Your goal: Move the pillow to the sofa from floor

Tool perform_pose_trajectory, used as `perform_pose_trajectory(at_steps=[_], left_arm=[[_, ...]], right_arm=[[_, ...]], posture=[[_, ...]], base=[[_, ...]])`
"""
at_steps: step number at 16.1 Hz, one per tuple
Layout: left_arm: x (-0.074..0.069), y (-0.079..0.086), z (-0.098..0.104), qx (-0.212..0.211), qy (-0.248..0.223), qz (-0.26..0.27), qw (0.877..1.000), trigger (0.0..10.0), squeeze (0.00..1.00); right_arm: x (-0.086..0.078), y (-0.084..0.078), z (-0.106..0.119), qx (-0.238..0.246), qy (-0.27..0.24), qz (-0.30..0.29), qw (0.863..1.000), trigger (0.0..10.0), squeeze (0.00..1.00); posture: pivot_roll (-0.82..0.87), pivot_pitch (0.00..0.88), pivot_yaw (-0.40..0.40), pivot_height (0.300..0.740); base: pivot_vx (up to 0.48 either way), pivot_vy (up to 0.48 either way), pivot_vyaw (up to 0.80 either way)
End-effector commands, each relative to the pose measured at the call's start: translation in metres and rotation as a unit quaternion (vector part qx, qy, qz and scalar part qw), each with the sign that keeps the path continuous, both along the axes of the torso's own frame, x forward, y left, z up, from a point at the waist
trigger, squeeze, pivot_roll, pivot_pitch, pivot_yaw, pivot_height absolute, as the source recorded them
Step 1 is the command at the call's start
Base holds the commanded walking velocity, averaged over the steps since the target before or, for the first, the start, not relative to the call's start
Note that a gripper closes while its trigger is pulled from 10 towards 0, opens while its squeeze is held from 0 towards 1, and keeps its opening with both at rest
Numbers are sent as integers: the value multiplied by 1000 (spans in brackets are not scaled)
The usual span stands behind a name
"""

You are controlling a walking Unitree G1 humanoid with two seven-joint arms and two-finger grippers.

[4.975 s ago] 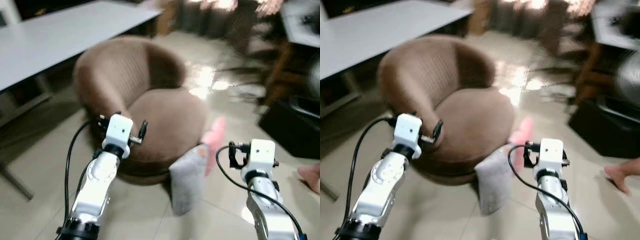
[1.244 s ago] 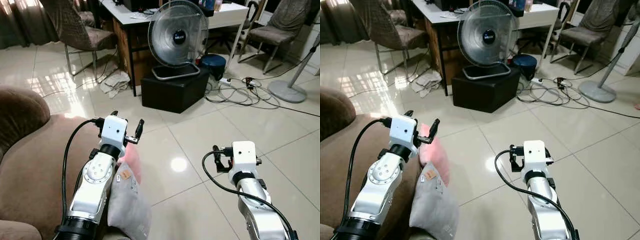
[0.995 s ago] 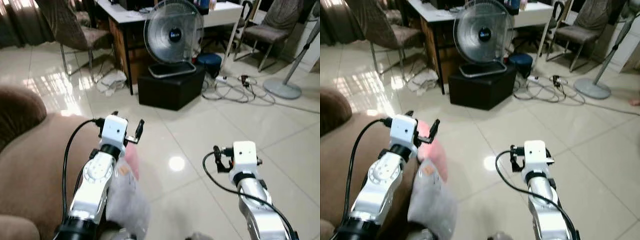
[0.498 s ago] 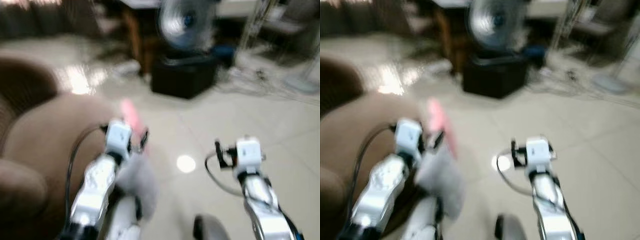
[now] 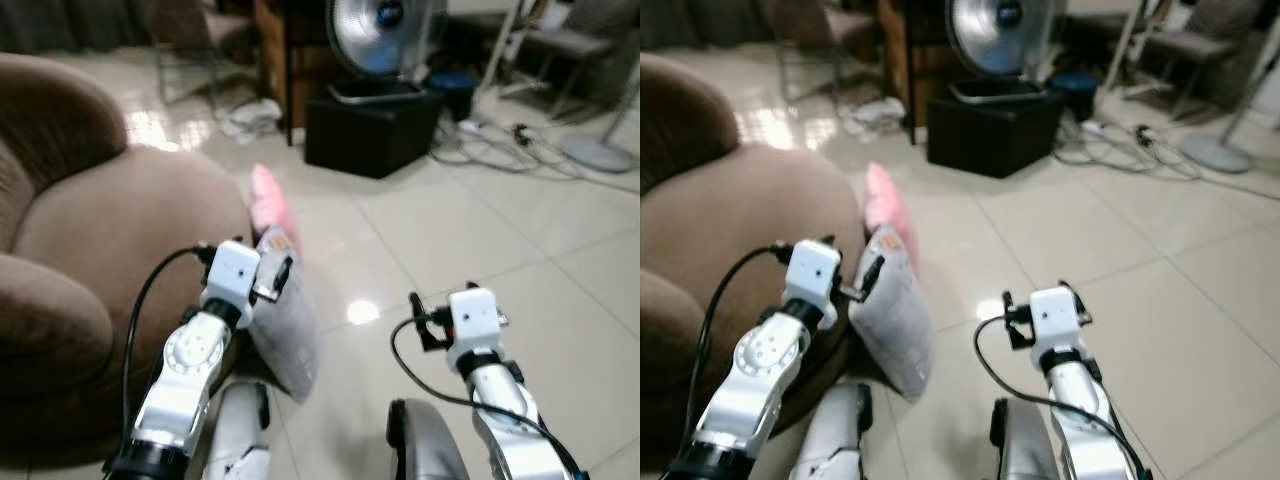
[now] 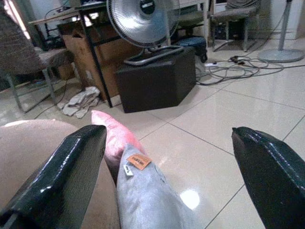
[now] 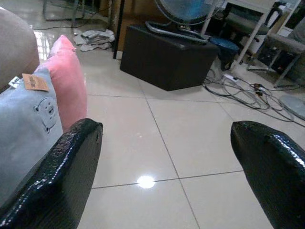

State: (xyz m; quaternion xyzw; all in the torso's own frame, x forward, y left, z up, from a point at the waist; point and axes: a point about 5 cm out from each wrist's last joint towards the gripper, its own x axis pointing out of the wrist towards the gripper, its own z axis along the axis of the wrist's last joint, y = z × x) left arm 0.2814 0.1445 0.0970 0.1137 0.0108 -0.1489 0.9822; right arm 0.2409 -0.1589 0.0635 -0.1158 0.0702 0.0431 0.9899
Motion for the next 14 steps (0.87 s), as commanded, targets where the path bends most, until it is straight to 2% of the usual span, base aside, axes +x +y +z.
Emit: perform_pose_trajectory(at_steps=[1,8,10,12,14], left_arm=[[3,-4,5,2,-11,-6,1000,10000,0],[1,-6,3,0,-7,-14,1000,10000,0],[1,-7,3,-1,-8,-13,1000,10000,0],[1,-7,3,-1,-8,-13,1000,10000,0],[1,-7,3,-1,-7,-14,1000,10000,0]], right_arm=[[4,-5,1,-10,0,-7,1000,10000,0],[3,-8,-17,-21,22,-7,1000,10000,0],[5,-11,-23,-38,30,8,999,10000,0],[3,-16,-27,-36,33,3,999,10000,0],[2,-19,-29,-27,36,-10,999,10000,0]], posture=[[-48,0,0,585],[-51,0,2,585],[-51,0,2,585],[-51,0,3,585],[-51,0,4,585]], base=[[315,0,0],[325,0,0],[326,0,0],[324,0,800],[311,0,0]])
